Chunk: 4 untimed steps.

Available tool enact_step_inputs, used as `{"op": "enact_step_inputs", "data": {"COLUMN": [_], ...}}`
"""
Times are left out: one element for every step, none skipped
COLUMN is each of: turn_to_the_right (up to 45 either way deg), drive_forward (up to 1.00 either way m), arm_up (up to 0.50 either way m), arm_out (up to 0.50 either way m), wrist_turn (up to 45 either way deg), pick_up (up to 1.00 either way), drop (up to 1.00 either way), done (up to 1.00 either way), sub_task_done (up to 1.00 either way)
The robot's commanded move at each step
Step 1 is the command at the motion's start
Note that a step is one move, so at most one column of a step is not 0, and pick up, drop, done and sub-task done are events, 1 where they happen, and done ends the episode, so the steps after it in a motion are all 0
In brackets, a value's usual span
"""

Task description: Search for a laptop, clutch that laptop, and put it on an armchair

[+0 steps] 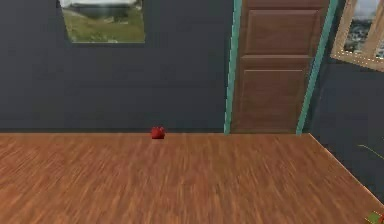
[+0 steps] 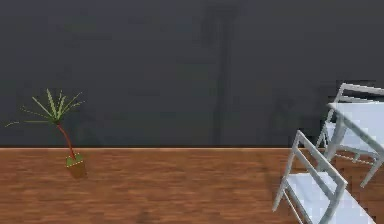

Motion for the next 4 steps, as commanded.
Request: {"op": "enact_step_inputs", "data": {"turn_to_the_right": [-45.0,-45.0,-36.0,0.0], "drive_forward": [0.00,0.00,0.00,1.00], "arm_up": [0.00,0.00,0.00,0.00], "arm_out": [0.00,0.00,0.00,0.00], "wrist_turn": [0.0,0.0,0.0,0.0], "pick_up": [0.00,0.00,0.00,0.00], "drop": [0.00,0.00,0.00,0.00], "done": [0.00,0.00,0.00,0.00], "sub_task_done": [0.00,0.00,0.00,0.00]}}
